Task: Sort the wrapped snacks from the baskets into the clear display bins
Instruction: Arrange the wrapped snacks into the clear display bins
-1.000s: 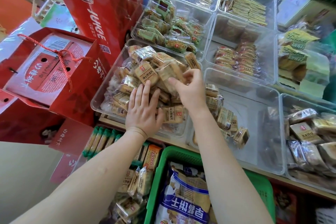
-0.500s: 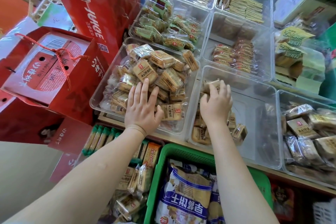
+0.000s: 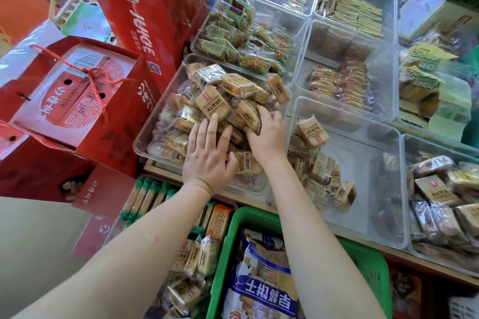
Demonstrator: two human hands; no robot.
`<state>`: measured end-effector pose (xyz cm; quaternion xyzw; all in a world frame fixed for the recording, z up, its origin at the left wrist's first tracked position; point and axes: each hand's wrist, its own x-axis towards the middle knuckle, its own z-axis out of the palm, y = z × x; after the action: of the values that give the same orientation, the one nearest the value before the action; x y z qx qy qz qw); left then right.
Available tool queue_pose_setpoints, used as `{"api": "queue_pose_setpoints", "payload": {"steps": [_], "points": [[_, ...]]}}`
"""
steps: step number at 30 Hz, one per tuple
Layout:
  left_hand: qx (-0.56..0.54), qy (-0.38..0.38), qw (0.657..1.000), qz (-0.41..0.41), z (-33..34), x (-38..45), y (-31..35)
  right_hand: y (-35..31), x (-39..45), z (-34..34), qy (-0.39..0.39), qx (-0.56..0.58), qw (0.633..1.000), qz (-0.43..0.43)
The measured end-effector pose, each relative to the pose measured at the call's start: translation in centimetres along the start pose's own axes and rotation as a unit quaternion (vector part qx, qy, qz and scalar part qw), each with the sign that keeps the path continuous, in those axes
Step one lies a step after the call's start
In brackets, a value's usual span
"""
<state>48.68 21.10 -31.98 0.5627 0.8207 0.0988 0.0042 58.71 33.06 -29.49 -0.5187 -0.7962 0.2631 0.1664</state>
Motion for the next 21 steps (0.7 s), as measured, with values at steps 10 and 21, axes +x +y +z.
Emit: {"api": "queue_pose_setpoints", "payload": {"steps": [10,21], "points": [[-0.008,-0.007,1.0,-0.004,-0.1,0.1,0.0,4.9,-3.8,-4.7,0.243,0.122,0.961,0.058],[-0.004,-0.015,1.0,-0.003,0.0,0.0,0.0,10.0,-2.5,-4.1,-0.024,-0.34,0.94,-0.011]]}}
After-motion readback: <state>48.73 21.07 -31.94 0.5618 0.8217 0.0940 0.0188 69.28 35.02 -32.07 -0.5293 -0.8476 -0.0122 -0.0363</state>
